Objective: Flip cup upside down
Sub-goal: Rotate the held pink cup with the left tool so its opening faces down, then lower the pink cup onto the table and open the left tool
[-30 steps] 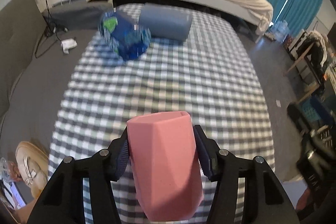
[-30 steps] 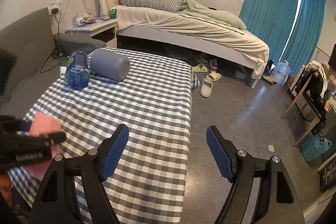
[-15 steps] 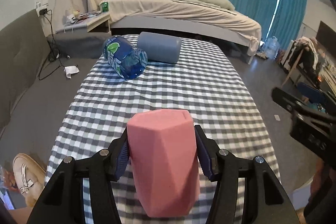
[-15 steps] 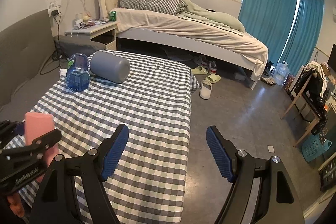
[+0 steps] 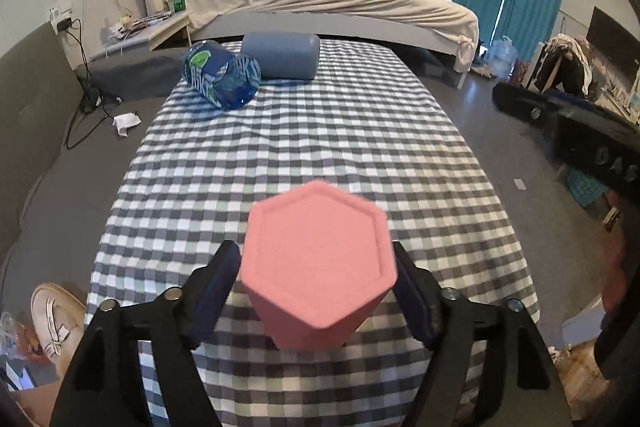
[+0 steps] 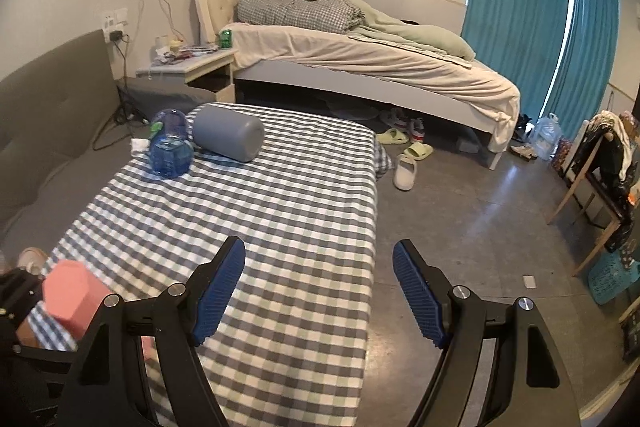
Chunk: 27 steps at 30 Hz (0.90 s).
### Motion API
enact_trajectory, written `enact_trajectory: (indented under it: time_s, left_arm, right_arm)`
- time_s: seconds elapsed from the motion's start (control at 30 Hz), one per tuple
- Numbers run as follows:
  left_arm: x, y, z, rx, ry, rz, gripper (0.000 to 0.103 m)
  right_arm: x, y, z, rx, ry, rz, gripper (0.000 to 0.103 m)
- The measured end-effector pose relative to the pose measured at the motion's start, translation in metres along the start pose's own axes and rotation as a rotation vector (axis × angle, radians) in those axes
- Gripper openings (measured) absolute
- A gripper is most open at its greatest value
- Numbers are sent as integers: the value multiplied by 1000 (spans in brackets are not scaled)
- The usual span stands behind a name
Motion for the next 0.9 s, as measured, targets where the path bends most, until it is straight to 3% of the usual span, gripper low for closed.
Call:
enact_trajectory:
  time_s: [0.17,0.27,0.37,0.9]
  left_arm:
    - [-1,14,-10,31,-8,-30,79]
    - [-1,19,-15,33,-2,-38,67]
    - [-3,16,-15,16,2,-43,67]
    - [-16,-69,-65,-97,-1,-34,67]
  right_arm:
    - [0,7,9,-8,-31,-45,85]
    - [1,12,9,4,-40,-52,85]
    - [2,16,7,18,-36,-47,85]
    - [-25,22,-19,63,-10,-124,85]
Point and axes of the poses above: each gripper's, at about its wrist camera, not at the fingertips, and z roughly against the way its jaws point, x to its left, y to its underside, the point moved 3 cm from there along -z, roughly the way its jaws point, and after that the axes turned 3 degrees about -y, right-handed, at the moved point
